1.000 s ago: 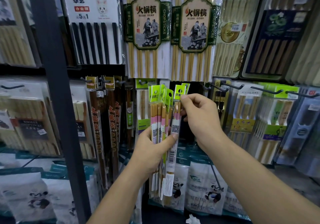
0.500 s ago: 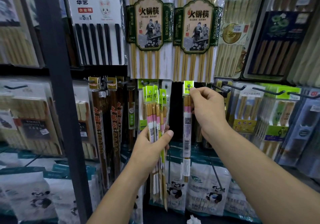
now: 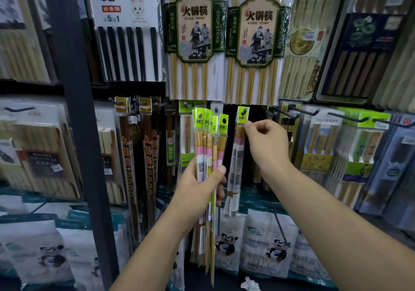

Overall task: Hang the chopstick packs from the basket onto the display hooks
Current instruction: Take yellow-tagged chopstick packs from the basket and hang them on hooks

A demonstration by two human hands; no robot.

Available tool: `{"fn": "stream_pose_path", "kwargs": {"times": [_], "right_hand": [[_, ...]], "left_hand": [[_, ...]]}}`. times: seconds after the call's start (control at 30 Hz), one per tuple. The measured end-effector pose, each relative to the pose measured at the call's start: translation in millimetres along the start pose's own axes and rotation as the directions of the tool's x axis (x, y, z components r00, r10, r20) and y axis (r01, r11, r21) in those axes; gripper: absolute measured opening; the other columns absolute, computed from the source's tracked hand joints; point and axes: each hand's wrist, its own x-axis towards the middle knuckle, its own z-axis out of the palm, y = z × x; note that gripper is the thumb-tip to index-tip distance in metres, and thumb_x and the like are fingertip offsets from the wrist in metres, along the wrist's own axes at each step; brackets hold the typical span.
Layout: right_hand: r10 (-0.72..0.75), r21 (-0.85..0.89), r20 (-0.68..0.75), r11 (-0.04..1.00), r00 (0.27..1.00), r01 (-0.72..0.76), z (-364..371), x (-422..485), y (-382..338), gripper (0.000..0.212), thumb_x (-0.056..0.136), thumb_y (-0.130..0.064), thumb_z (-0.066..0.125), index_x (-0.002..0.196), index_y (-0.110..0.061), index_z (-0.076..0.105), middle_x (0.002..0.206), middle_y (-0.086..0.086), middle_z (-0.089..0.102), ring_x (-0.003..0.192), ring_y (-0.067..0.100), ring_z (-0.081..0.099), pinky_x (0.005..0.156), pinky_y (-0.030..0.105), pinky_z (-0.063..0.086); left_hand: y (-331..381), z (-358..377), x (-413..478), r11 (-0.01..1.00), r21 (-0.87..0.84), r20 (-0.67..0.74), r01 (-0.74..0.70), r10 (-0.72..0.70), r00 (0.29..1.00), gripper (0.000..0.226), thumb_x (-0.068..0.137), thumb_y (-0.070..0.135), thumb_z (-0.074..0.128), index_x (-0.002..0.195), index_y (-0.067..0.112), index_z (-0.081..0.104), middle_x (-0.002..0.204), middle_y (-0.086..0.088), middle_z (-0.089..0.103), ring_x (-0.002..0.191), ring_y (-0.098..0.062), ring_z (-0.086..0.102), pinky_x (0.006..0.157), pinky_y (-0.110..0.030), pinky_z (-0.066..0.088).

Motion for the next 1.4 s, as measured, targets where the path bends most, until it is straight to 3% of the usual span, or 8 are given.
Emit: {"fn": "stream_pose_path", "kwargs": {"times": [0.23, 0.4, 0.57, 0.63, 0.77, 0.9, 1.13, 1.4], "right_hand": [[-0.145, 0.212, 0.255, 0.973, 0.956, 0.091, -4.1, -41.7, -12.4, 0.024, 0.100, -0.034, 0.061, 0.085, -0.018, 0.072, 0.079, 0.004, 0.068, 0.072, 0.007, 0.060, 0.062, 0.023, 0.051], [-0.161, 0.176, 0.218, 0.977, 0.963, 0.124, -0.6, -43.7, -16.5, 0.018, 0.099, -0.023, 0.063, 0.083, -0.019, 0.071, 0.070, -0.005, 0.063, 0.069, 0.006, 0.058, 0.067, 0.024, 0.052], [-0.067, 0.248, 0.140, 0.968, 0.988, 0.031, -3.1, -29.1, -20.1, 0.025, 0.101, -0.023, 0.061, 0.079, -0.015, 0.070, 0.070, 0.000, 0.062, 0.067, 0.013, 0.058, 0.066, 0.030, 0.050], [-0.054, 0.247, 0.108, 0.969, 0.993, 0.026, -3.5, -22.0, -21.0, 0.026, 0.100, -0.025, 0.061, 0.078, -0.015, 0.070, 0.072, 0.005, 0.062, 0.068, 0.017, 0.057, 0.068, 0.037, 0.050], [-0.049, 0.203, 0.071, 0.979, 0.996, 0.034, -2.4, -12.7, -21.0, 0.027, 0.098, -0.026, 0.062, 0.074, -0.017, 0.070, 0.069, 0.004, 0.062, 0.068, 0.019, 0.057, 0.071, 0.041, 0.053], [-0.043, 0.189, 0.063, 0.981, 0.997, 0.031, 0.0, -9.3, -17.9, 0.026, 0.096, -0.029, 0.062, 0.074, -0.017, 0.071, 0.077, 0.017, 0.067, 0.079, 0.038, 0.067, 0.078, 0.050, 0.057], [-0.023, 0.126, 0.040, 0.992, 0.999, 0.018, 3.5, -2.3, -6.8, 0.028, 0.096, -0.023, 0.063, 0.073, -0.009, 0.071, 0.065, 0.002, 0.063, 0.053, 0.000, 0.058, 0.052, 0.011, 0.045], [-0.033, 0.010, -0.038, 0.999, 0.999, 0.033, -0.8, -11.2, 2.1, 0.025, 0.095, -0.034, 0.068, 0.077, -0.017, 0.065, 0.061, -0.015, 0.063, 0.058, -0.008, 0.055, 0.062, 0.023, 0.040]], "left_hand": [[4.0, 4.2, -1.0, 0.997, -0.017, -0.026, -0.074, 0.074, 0.997, 0.007, 0.089, 0.030, 0.074, 0.095, 0.030, 0.069, 0.077, -0.004, 0.068, 0.067, -0.022, 0.065, 0.057, -0.033, 0.056], [6.9, 7.8, -4.4, 0.994, -0.099, -0.016, -0.054, 0.052, 0.999, 0.016, 0.096, 0.016, 0.072, 0.096, 0.031, 0.075, 0.084, -0.001, 0.075, 0.078, -0.021, 0.075, 0.066, -0.041, 0.063], [5.3, 3.2, -1.3, 0.996, -0.094, -0.068, 0.005, -0.012, 0.998, 0.022, 0.093, 0.034, 0.073, 0.108, 0.019, 0.073, 0.100, -0.002, 0.079, 0.099, -0.020, 0.076, 0.086, -0.042, 0.062], [4.6, 1.2, -0.5, 0.995, -0.096, -0.091, 0.001, -0.010, 0.996, 0.017, 0.096, 0.032, 0.071, 0.102, 0.016, 0.071, 0.086, -0.002, 0.076, 0.087, -0.013, 0.075, 0.079, -0.031, 0.063], [2.9, -2.1, -0.4, 0.998, -0.063, -0.046, 0.005, -0.007, 0.999, 0.016, 0.079, 0.054, 0.073, 0.087, 0.041, 0.069, 0.071, -0.001, 0.066, 0.070, -0.018, 0.068, 0.076, -0.039, 0.060], [3.2, -2.2, -0.5, 0.991, -0.130, -0.016, 0.023, -0.026, 1.000, 0.017, 0.081, 0.048, 0.076, 0.094, 0.039, 0.069, 0.069, -0.001, 0.063, 0.065, -0.018, 0.065, 0.067, -0.036, 0.060], [5.6, -3.2, -1.9, 0.999, -0.048, -0.015, -0.007, 0.006, 1.000, 0.018, 0.085, 0.035, 0.081, 0.096, 0.037, 0.066, 0.072, 0.004, 0.065, 0.065, -0.018, 0.065, 0.060, -0.034, 0.059], [7.7, -4.1, -3.3, 0.999, -0.040, -0.022, 0.005, -0.006, 1.000, 0.043, 0.063, 0.056, 0.091, 0.094, 0.035, 0.069, 0.073, -0.001, 0.071, 0.065, -0.023, 0.070, 0.059, -0.035, 0.060]]}}
